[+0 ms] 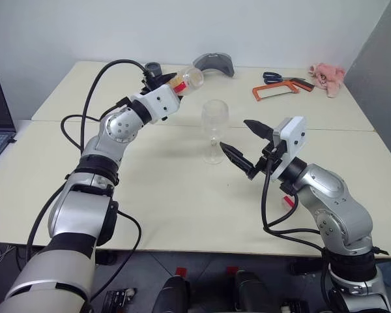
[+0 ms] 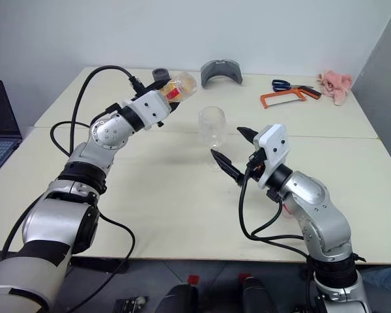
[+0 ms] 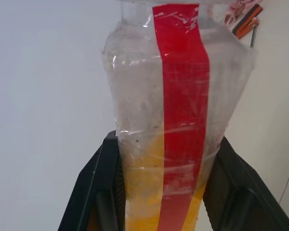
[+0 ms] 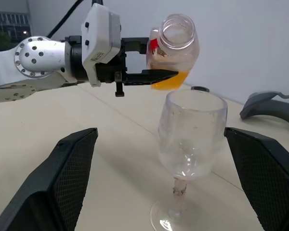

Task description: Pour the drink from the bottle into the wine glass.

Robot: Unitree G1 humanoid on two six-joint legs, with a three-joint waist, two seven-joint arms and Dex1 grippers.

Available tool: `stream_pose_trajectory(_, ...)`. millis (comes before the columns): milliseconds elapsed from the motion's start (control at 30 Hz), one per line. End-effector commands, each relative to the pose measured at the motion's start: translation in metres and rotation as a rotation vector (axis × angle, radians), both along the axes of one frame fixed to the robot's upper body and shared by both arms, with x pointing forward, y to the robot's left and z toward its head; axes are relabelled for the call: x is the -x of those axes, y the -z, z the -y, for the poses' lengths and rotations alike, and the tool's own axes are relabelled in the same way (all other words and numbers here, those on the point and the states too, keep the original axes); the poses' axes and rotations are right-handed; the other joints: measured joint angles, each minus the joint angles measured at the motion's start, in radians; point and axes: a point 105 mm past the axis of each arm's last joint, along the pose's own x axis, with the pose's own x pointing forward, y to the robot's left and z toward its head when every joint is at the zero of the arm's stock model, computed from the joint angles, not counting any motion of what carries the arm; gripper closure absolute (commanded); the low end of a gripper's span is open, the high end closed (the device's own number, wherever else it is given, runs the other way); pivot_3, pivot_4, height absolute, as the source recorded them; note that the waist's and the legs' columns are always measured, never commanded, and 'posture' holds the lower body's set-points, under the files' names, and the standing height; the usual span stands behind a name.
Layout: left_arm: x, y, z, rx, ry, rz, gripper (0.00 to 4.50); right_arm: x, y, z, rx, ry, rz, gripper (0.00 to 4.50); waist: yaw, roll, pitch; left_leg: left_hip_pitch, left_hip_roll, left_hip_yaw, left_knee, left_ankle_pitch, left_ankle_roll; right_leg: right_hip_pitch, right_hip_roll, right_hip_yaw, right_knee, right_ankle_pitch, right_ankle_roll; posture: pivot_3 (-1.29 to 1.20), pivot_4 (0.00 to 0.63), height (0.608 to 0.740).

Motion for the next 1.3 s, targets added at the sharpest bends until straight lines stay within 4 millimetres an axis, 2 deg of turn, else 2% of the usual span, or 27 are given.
stream_pose_trajectory(33,0.005,-0.025,0.007,-0.032,0.023,0.121,2.81,0.001,-0.007,0.003,-0.004,0.025,0.027,0.00,0.000,0.000,0.000,0.000,0.000,0.000,0.000,0.000,0.000,0.000,0.000,0.000,0.000,0.000,0.000,0.00,0.150,0.740)
stream_pose_trajectory(533,0.005,-0.027,0.011,-0.199,-0.005,0.239,2.81,0.000,-0.005,0.003,-0.014,0.019,0.019,0.00,0.000,0.000,0.000,0.000,-0.001,0.001,0.000,0.000,0.000,0.000,0.000,0.000,0.000,0.000,0.000,0.00,0.150,0.740)
stream_pose_trajectory(1300,-0.002,-0.035,0.009,-0.309,-0.095,0.356,2.81,0.002,-0.001,0.002,0.004,0.011,0.005,0.00,0.000,0.000,0.000,0.000,-0.001,0.006,0.000,0.000,0.000,-0.001,0.000,0.000,0.001,0.000,0.000,0.00,0.150,0.740)
